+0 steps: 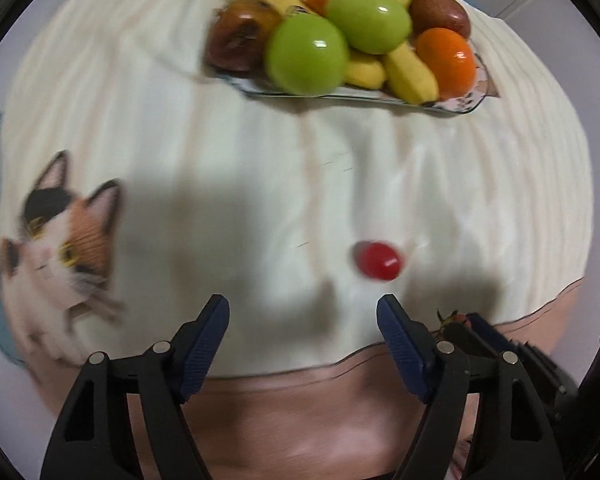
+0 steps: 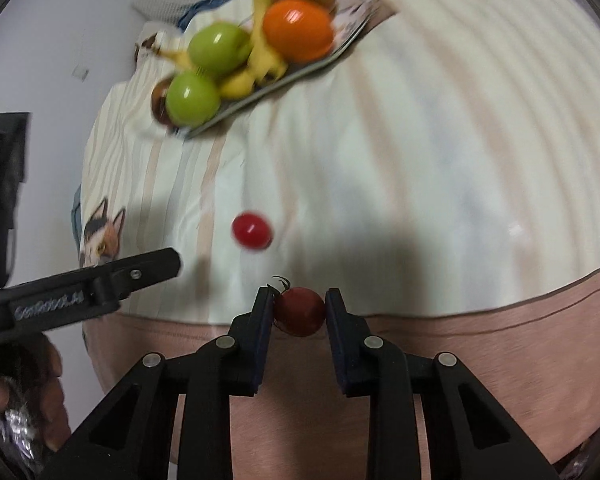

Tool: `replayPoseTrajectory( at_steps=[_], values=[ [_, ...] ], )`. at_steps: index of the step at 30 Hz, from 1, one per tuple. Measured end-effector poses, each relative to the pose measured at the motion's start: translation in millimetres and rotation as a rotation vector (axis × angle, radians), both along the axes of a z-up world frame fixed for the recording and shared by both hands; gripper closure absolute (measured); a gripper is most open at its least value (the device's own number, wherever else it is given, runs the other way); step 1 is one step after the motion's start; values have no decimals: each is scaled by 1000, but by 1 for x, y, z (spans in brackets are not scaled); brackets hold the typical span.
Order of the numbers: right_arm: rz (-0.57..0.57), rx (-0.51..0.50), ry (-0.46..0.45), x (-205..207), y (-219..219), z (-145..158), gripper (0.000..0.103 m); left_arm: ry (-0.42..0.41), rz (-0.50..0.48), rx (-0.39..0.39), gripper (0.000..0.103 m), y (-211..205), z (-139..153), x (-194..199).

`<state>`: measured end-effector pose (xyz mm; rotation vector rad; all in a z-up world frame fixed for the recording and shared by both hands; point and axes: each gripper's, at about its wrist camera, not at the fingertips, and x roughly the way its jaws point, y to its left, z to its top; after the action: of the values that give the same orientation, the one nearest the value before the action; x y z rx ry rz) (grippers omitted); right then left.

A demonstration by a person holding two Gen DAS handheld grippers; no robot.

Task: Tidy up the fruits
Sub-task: 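Grasp a red tomato with the left tool while the right tool grasps the other tomato, then place both tomatoes among the fruit on the plate and open both tools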

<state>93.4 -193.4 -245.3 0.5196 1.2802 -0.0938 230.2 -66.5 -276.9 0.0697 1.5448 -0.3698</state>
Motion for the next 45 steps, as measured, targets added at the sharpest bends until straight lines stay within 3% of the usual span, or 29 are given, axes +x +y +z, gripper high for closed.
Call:
replayPoseTrajectory(
  at_steps=[5, 9, 11, 16, 21, 25, 30, 39, 45],
  values=[
    [-59, -20, -6, -5, -29, 10, 74, 52, -33, -40, 28, -34, -13, 15],
    [-94, -28, 3, -6, -43, 9, 74, 73, -90, -24, 52, -57, -27, 16],
    [-109, -31, 8, -7, -47, 6, 74, 84, -100, -23, 53, -63, -33, 17],
    [-134, -22, 17, -7, -49, 0, 74, 72, -113, 6, 76, -70, -45, 16],
    [-114, -9, 24, -7, -45, 2, 74, 14, -95, 17, 76, -51, -23, 15],
    [-42, 25, 55, -4, -27, 1, 74, 10, -93, 54, 76, -17, -8, -9],
    [53, 24, 95, -3, 5, -14, 74, 61, -64, 98, 76, 14, -27, -29],
    [91, 12, 148, 1, 17, -30, 74, 71, -8, 80, 76, 28, -44, -38],
    [60, 68, 102, 10, 2, -8, 74, 45, 15, -1, 76, 29, -7, -21]
  ],
)
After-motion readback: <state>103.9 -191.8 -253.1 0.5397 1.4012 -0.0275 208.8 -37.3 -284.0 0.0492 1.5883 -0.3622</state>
